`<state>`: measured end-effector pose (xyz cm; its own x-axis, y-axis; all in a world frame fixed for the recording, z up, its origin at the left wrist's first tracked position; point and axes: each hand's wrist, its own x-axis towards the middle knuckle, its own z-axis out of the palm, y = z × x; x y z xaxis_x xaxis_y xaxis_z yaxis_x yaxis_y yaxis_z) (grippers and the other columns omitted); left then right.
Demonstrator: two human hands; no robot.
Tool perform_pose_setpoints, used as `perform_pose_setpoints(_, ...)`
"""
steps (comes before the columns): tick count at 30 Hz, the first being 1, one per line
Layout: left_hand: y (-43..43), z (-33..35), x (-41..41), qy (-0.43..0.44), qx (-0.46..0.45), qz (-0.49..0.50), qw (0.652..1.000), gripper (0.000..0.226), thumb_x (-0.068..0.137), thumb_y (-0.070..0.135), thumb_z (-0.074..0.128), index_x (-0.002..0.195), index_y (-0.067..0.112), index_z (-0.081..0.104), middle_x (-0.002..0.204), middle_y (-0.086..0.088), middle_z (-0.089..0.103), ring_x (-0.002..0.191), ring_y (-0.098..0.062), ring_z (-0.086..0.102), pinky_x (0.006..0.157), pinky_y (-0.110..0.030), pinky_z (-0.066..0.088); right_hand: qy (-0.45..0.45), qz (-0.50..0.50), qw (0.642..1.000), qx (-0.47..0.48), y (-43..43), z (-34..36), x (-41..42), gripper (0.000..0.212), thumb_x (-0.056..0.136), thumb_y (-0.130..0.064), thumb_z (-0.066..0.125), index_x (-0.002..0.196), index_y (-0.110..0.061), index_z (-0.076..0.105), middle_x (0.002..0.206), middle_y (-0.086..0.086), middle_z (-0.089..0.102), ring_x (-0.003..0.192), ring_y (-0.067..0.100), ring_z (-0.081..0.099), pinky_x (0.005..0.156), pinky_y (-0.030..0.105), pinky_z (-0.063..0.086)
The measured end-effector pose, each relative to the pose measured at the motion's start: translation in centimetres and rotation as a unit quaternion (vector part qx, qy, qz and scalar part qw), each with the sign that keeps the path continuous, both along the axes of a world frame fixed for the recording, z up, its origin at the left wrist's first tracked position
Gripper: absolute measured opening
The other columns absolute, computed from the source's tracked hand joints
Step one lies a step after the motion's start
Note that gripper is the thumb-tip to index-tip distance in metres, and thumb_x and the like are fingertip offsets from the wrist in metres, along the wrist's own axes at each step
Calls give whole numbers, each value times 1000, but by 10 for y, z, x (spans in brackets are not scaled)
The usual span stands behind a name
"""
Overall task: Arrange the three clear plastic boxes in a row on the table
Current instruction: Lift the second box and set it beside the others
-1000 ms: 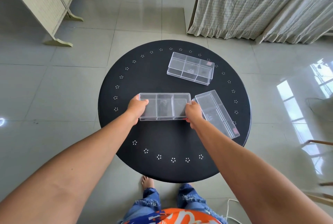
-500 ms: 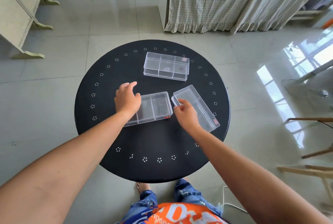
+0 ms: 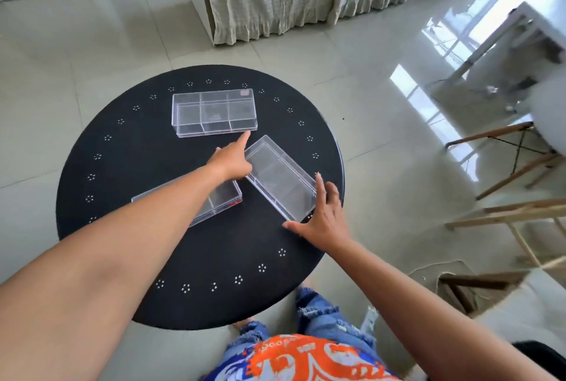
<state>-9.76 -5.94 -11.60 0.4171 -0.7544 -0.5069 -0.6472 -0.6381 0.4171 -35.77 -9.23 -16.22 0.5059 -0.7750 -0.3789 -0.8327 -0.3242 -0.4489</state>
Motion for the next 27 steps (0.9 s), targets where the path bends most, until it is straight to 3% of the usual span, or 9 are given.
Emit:
perform_pose_setpoints(5,-2,0,-11,10,18,20,1000,93,82,5,50,157,24,-2,142,-9,54,136,-40,41,122,-44,7,-74,16,997,18,-4,-13,2,123,67,-57,76,153,-43,-12,157,7,9,138,31,36,114,36,32)
perform_pose_setpoints(7,-2,-3,-7,34,0,39,999,96,78,8,51,156,29,-2,138,-5,56,134,-36,46,121,-44,11,-110,15,994,20,-10,-12,0,117,69,-51,76,154,-43,-4,150,5,15,136,27,36,110,32,35)
perform_pose_setpoints(8,-3,-4,-4,53,-14,57,997,97,76,11,51,156,33,0,132,0,58,129,-33,50,120,-43,20,-125,16,992,21,-14,-11,-1,114,69,-50,76,154,-43,0,148,5,18,136,25,36,109,32,36)
perform_pose_setpoints(10,-6,-1,0,99,-47,102,989,96,75,14,53,155,35,5,121,3,57,113,-26,59,102,-36,43,-162,6,986,29,-24,-4,-1,109,69,-48,77,154,-41,8,145,4,22,133,21,38,107,33,38)
perform_pose_setpoints(13,-15,10,1,175,-121,176,961,90,79,5,53,156,27,13,111,2,60,91,-17,59,73,-25,47,-254,-52,963,70,-45,16,4,93,71,-42,79,148,-40,28,136,1,33,124,13,45,104,28,38)
perform_pose_setpoints(16,-20,20,7,242,-173,238,925,82,79,-1,50,154,24,26,121,-2,61,101,-15,57,74,-21,44,-324,-127,925,153,-77,39,13,62,69,-47,76,126,-40,53,125,5,50,104,12,61,95,27,49)
perform_pose_setpoints(20,-24,28,10,289,-193,236,907,73,78,-3,55,144,27,45,122,-4,57,99,-16,53,81,-28,43,-330,-183,866,329,-124,61,16,59,64,-57,69,110,-19,64,97,10,60,68,16,63,69,37,57)
perform_pose_setpoints(23,-25,29,10,308,-194,220,905,71,81,0,67,144,24,44,115,-1,59,113,-15,55,91,-34,42,-276,-189,832,443,-152,67,17,62,70,-63,60,112,-17,64,104,25,61,79,36,68,70,44,60)
perform_pose_setpoints(27,-25,26,6,336,-202,261,882,58,86,14,69,139,26,50,122,2,61,115,-16,58,92,-40,51,-239,-187,820,486,-178,72,23,68,84,-69,47,114,-10,61,111,24,57,86,42,67,72,48,60)
